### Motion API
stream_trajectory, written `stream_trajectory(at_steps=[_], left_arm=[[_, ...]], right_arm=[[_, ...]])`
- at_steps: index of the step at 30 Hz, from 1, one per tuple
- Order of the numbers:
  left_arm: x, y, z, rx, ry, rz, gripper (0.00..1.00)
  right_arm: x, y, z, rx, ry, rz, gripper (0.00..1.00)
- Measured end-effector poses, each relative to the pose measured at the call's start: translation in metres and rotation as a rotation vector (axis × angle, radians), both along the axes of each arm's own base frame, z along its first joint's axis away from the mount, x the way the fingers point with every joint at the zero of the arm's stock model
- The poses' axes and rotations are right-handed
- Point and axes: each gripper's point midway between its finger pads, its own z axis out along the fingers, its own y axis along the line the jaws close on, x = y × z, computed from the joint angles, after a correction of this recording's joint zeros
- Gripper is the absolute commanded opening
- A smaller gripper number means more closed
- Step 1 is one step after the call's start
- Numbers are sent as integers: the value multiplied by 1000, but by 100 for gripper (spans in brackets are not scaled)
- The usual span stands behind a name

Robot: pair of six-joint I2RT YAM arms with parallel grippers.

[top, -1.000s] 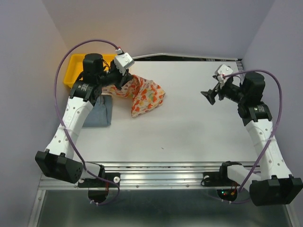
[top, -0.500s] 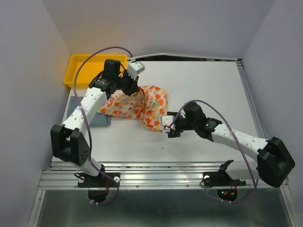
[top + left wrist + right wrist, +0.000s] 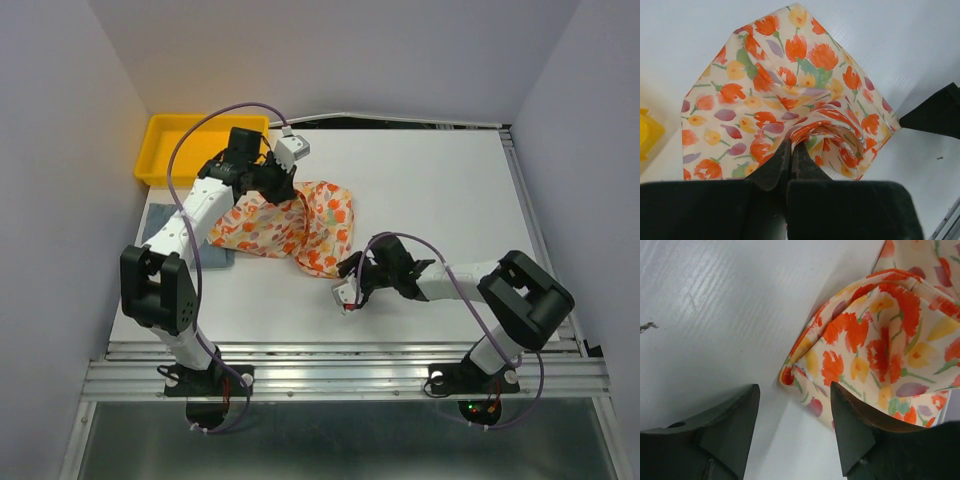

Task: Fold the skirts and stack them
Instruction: Flatten the skirt out

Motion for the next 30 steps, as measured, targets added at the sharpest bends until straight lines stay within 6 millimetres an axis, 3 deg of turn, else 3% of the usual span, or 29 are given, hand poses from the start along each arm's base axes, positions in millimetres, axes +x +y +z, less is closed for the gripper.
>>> stream_trajectory(at_steps=[3, 7, 8, 9, 14, 17, 20, 25, 28, 30], left_arm=[[3, 1, -3, 1, 6, -1, 0], [3, 1, -4, -3, 9, -6, 0], [3, 2, -4, -4, 8, -7, 0], [3, 2, -3, -5, 7, -8, 0], [6, 8, -3, -6, 5, 1, 0], [8, 13, -2, -6, 1, 13, 0], [11, 21, 3, -9, -11, 33, 0], [12, 35, 28, -21, -77, 68, 0], [8, 38, 50, -39, -130, 74, 0], [2, 38, 67, -57, -168, 72, 0]], right_arm=[[10, 8, -1, 8, -62, 36, 55], [21, 18, -5, 3, -129, 79, 32], [21, 18, -8, -3, -136, 88, 11], [22, 19, -10, -6, -149, 98, 1], [22, 18, -13, -7, -129, 83, 1], [25, 11, -1, 15, -75, -2, 1], [39, 0, 44, 97, -43, -126, 1], [69, -31, 171, 342, -109, -329, 1], [61, -50, 227, 468, -126, -400, 1], [54, -58, 245, 517, -107, -441, 1]])
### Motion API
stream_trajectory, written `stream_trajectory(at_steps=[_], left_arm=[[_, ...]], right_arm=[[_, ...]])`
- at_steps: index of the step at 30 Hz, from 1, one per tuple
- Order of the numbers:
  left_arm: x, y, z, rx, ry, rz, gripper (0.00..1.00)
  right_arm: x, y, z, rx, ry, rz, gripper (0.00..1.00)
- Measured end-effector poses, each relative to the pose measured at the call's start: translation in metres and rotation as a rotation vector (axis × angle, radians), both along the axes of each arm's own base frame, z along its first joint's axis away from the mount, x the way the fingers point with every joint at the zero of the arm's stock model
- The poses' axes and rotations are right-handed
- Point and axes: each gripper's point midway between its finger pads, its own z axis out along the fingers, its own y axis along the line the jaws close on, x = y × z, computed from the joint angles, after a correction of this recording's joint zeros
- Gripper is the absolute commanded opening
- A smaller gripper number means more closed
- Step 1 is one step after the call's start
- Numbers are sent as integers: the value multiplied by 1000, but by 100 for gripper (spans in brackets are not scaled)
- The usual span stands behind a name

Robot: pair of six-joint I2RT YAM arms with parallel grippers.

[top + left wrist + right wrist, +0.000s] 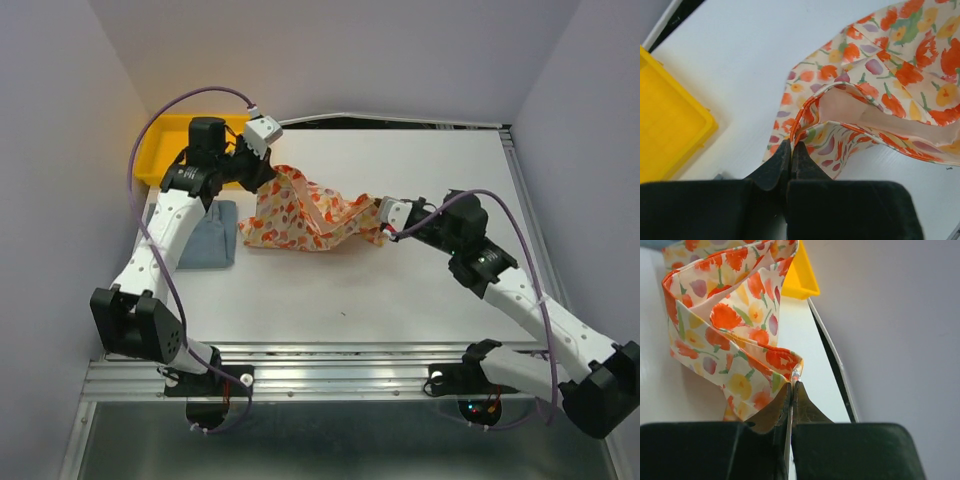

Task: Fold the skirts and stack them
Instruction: Flatten the skirt out

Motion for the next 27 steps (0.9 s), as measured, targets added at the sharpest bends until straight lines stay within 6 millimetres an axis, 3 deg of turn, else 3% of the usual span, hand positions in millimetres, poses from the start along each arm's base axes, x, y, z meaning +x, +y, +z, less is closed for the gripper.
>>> stream_trajectory(at_steps=[4, 8, 12, 15, 18, 20, 22, 25, 27], left_arm=[[-19, 3, 41, -49, -116, 9, 0], [-67, 12, 83, -109, -263, 20, 0], [-136, 27, 130, -166, -462, 21, 0], [-175, 30, 153, -209, -562, -6, 0], [-211, 24, 170, -271, -606, -81, 0], [-214, 21, 170, -291, -577, -93, 0], [-204, 16, 160, -306, -491, -85, 0], [-161, 10, 132, -303, -321, -22, 0], [-123, 6, 101, -285, -193, 39, 0]], right_arm=[[-11, -18, 33, 109, 80, -95, 1], [-28, -42, 77, 230, 116, -189, 1], [-63, -78, 137, 378, 85, -257, 1], [-100, -105, 180, 505, 74, -277, 1], [-134, -119, 203, 592, 101, -243, 1], [-141, -123, 207, 613, 125, -239, 1], [-139, -122, 200, 617, 168, -257, 1], [-109, -115, 176, 576, 214, -323, 1], [-72, -105, 134, 499, 269, -404, 1]])
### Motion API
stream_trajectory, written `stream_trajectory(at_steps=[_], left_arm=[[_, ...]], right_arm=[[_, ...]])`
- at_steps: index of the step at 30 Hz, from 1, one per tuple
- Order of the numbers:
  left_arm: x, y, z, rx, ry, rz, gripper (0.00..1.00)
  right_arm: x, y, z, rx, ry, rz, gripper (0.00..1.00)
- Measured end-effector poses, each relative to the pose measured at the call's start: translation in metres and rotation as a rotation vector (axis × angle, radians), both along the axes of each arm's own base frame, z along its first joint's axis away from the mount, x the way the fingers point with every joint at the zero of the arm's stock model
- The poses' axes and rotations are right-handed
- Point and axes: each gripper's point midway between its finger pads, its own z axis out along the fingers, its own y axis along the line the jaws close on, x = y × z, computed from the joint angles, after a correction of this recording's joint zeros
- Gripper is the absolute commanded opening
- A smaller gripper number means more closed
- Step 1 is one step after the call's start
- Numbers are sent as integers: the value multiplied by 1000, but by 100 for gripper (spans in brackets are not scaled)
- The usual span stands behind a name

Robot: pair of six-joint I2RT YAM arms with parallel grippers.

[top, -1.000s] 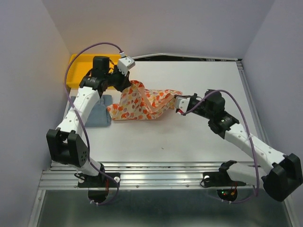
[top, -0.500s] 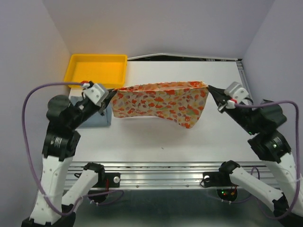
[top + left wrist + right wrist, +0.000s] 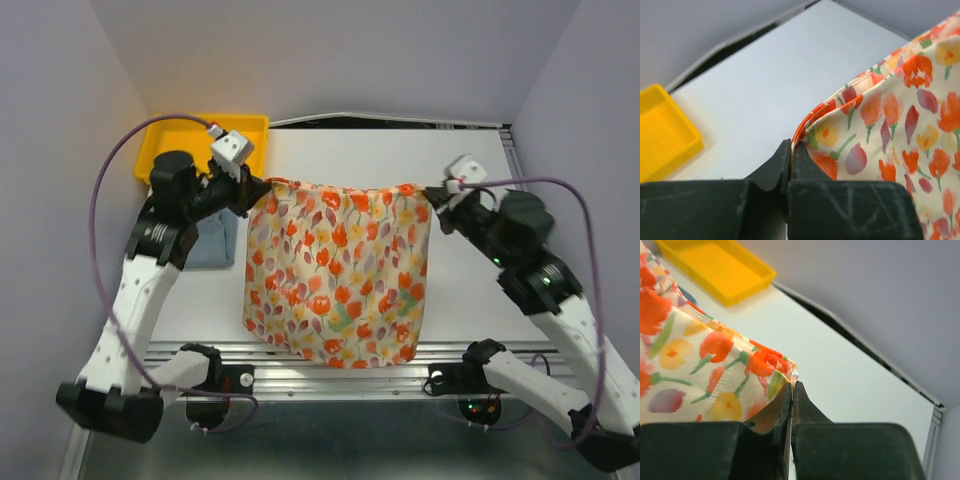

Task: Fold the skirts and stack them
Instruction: Flatten the skirt out

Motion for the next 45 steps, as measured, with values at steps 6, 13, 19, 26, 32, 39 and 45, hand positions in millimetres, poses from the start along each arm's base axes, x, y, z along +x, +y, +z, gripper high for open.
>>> stream_trajectory(at_steps=[6, 13, 19, 26, 32, 39, 45], left_arm=[[120, -13, -129, 76, 370, 126, 48], [215, -9, -209, 186, 529, 245, 83], [215, 7, -160, 199, 391, 282, 79], [141, 21, -147, 235, 328, 230, 66], [99, 15, -229, 340, 516, 151, 61], [78, 3, -290, 447, 671, 85, 54], [112, -11, -338, 517, 759, 82, 53]], right_arm=[[110, 20, -176, -303, 313, -116, 39], [210, -25, -290, -455, 543, -321, 85], [238, -14, -258, -335, 564, -271, 66], [211, 43, -258, -244, 704, 27, 57], [187, 48, -355, -314, 993, 96, 52], [177, 25, -393, -427, 1049, 46, 47], [139, 2, -396, -501, 1082, 30, 45]])
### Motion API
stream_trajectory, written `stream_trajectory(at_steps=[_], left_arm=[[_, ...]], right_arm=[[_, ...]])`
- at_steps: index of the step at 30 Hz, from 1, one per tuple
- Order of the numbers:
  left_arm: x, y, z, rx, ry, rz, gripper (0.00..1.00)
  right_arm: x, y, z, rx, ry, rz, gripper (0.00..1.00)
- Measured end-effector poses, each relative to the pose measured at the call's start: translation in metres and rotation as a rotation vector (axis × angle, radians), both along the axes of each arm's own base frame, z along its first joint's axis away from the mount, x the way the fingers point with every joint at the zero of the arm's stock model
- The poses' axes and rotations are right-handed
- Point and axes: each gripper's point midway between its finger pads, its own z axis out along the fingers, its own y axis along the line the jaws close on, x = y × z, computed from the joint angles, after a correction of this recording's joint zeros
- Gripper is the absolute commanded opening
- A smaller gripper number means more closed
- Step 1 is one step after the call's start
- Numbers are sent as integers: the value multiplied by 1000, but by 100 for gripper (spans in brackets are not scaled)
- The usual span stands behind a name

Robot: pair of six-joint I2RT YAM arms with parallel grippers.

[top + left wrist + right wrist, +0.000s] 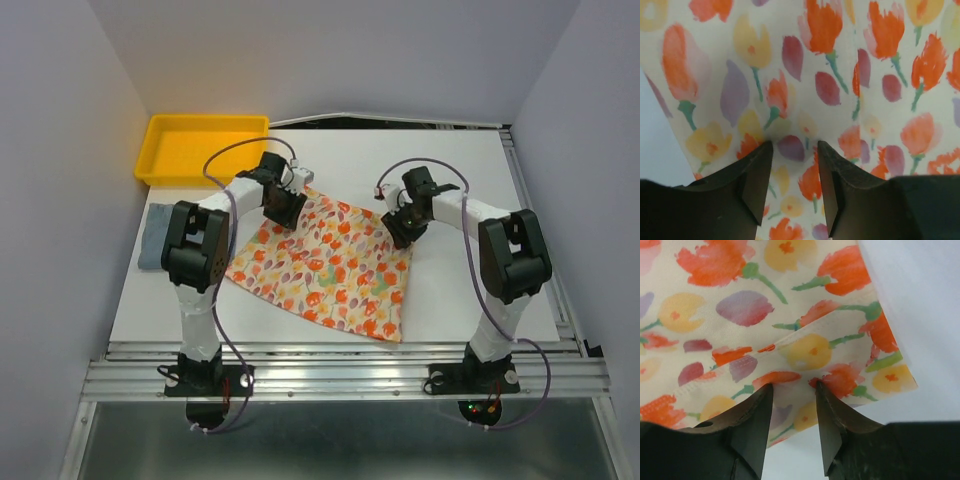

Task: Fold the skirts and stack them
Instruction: Flatten the skirt out

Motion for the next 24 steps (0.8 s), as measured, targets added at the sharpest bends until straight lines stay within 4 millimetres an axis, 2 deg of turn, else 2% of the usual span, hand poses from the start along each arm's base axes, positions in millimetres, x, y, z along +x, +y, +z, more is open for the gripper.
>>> stream_trajectory(at_steps=[1, 3, 4, 6, 8, 10, 13, 15, 16, 17, 18, 19, 20, 21, 22, 24], left_arm=[[16, -5, 2, 2, 5, 5, 54], [62, -23, 11, -10, -81, 3, 57], [79, -28, 13, -6, -108, 4, 59], [115, -40, 21, -4, -179, 2, 66], [127, -48, 28, 2, -203, -8, 69], [130, -57, 44, 6, -238, -28, 71], [107, -68, 72, 12, -298, -69, 77], [50, -71, 98, 23, -319, -129, 82], [31, -76, 110, 21, -342, -158, 82], [-6, -88, 131, 0, -392, -220, 81], [-37, -100, 148, -28, -430, -279, 78], [-58, -110, 159, -57, -452, -328, 77], [-92, -129, 178, -115, -489, -412, 74], [-110, -140, 184, -150, -495, -449, 73], [-119, -144, 183, -165, -488, -466, 73], [-119, -141, 169, -159, -444, -435, 72]], right_arm=[[-8, -2, 0, -1, 18, 4, 45], [-23, -3, 0, 1, 63, 12, 49], [-34, -4, 1, 8, 99, 13, 51], [-44, -4, 2, 16, 136, 7, 53], [-51, -4, 4, 33, 179, -21, 53], [-51, -5, 9, 47, 200, -57, 53], [-32, -6, 28, 82, 175, -127, 54], [-16, -7, 41, 106, 135, -159, 54], [-13, -8, 43, 111, 127, -168, 52], [-10, -11, 42, 113, 126, -177, 51], [-9, -12, 37, 110, 139, -179, 47], [-11, -12, 30, 105, 157, -178, 46], [-13, -12, 19, 95, 187, -175, 45], [-15, -13, 7, 83, 216, -171, 45], [-13, -12, 0, 81, 230, -176, 45], [-9, -12, -1, 83, 217, -176, 44]])
